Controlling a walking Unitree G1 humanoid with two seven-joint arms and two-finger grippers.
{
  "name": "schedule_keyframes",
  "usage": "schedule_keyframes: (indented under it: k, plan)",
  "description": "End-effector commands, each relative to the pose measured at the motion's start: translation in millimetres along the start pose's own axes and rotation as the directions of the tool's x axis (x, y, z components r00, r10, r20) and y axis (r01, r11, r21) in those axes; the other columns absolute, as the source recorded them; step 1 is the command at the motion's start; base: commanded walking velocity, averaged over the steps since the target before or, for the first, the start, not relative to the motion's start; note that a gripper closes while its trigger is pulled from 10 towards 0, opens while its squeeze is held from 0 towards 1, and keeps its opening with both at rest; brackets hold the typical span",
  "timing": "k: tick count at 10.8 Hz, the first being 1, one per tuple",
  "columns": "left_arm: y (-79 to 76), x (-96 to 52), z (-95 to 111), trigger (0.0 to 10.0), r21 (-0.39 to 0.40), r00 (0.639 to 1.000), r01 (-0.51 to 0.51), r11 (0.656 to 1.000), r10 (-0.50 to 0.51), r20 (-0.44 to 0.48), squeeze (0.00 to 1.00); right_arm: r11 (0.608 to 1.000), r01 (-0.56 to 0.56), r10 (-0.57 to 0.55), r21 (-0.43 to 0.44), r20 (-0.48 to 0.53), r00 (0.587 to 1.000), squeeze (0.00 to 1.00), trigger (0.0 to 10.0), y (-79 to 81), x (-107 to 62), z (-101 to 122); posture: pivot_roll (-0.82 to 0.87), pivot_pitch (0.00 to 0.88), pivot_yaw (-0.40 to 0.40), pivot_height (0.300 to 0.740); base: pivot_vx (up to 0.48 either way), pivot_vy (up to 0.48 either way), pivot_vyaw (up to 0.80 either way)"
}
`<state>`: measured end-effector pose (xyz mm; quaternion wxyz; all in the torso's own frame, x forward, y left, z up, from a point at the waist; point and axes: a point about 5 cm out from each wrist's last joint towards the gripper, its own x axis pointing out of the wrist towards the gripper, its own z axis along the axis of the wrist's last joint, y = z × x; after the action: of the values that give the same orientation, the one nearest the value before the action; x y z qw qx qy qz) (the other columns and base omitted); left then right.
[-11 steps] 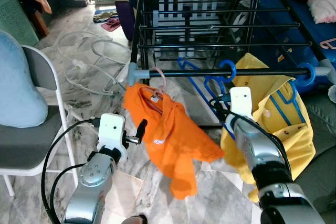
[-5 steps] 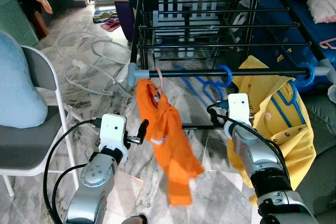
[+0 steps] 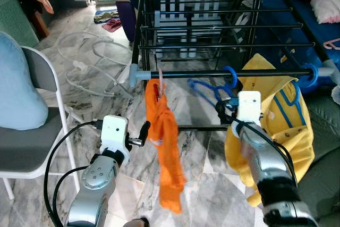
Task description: Hang hanger
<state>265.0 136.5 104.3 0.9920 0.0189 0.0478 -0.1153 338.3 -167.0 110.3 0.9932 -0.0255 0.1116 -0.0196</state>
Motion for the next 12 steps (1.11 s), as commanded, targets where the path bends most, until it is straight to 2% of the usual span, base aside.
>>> schedule_keyframes:
  k: [1, 2, 4, 5, 7, 8, 9, 10, 12]
  plan:
    - [0.4, 0.5, 0.2, 10.0, 0.011, 1.000, -0.001, 1.000, 0.001, -0.007, 0.00, 1.000, -0.021, 0.021, -0.012, 0.033, 0.999, 1.00, 10.0, 3.0, -4.5, 2.6, -0.03, 0.091, 0.040, 0.740, 0.000, 0.000, 0.00]
    - [-0.8, 1.6, -0.9, 10.0, 0.011, 1.000, 0.004, 1.000, -0.004, -0.010, 0.00, 0.997, -0.056, 0.056, -0.052, 0.007, 0.998, 1.00, 10.0, 7.5, -8.6, -4.6, -0.04, 0.091, 0.043, 0.740, 0.000, 0.000, 0.00]
    - [-1.8, 2.3, -1.4, 10.0, 0.012, 1.000, 0.009, 1.000, -0.009, -0.013, 0.00, 0.996, -0.073, 0.073, -0.048, -0.014, 0.997, 1.00, 10.0, 11.7, -10.1, -10.6, -0.03, 0.089, 0.043, 0.740, 0.000, 0.000, 0.00]
    - [0.2, 2.0, -0.4, 10.0, 0.016, 1.000, 0.004, 1.000, -0.003, -0.011, 0.00, 0.991, -0.087, 0.091, -0.099, 0.033, 0.995, 1.00, 10.0, 13.7, -11.9, -3.7, -0.03, 0.087, 0.040, 0.740, 0.000, 0.000, 0.00]
    - [0.9, 1.8, -0.5, 10.0, 0.016, 1.000, -0.002, 1.000, 0.002, -0.010, 0.00, 0.980, -0.007, 0.033, -0.199, 0.124, 0.992, 1.00, 10.0, 6.7, -16.1, 5.4, -0.03, 0.085, 0.032, 0.740, 0.000, 0.000, 0.00]
    - [-0.3, 2.2, -0.5, 10.0, 0.022, 1.000, 0.001, 1.000, -0.001, -0.012, 0.00, 0.979, 0.002, 0.027, -0.205, 0.136, 0.990, 1.00, 10.0, 7.1, -17.1, 5.8, -0.03, 0.083, 0.032, 0.740, 0.000, 0.000, 0.00]
    - [-1.1, 2.8, 0.3, 10.0, 0.026, 1.000, 0.006, 1.000, -0.005, -0.007, 0.00, 0.979, -0.003, 0.032, -0.203, 0.143, 0.989, 0.89, 10.0, 10.7, -19.0, 5.8, -0.03, 0.080, 0.032, 0.740, 0.000, 0.000, 0.00]
    - [-0.8, 3.2, 1.6, 10.0, 0.029, 1.000, 0.007, 1.000, -0.007, -0.003, 0.00, 0.976, -0.021, 0.057, -0.216, 0.163, 0.985, 0.00, 10.0, 15.6, -21.2, 7.5, -0.03, 0.074, 0.033, 0.740, 0.000, 0.000, 0.00]
    - [1.1, 2.2, 4.9, 10.0, 0.041, 1.000, 0.003, 0.999, -0.003, 0.007, 0.00, 0.974, -0.023, 0.061, -0.226, 0.161, 0.985, 0.00, 10.0, 15.7, -24.4, 4.5, -0.04, 0.067, 0.031, 0.740, 0.000, 0.000, 0.00]
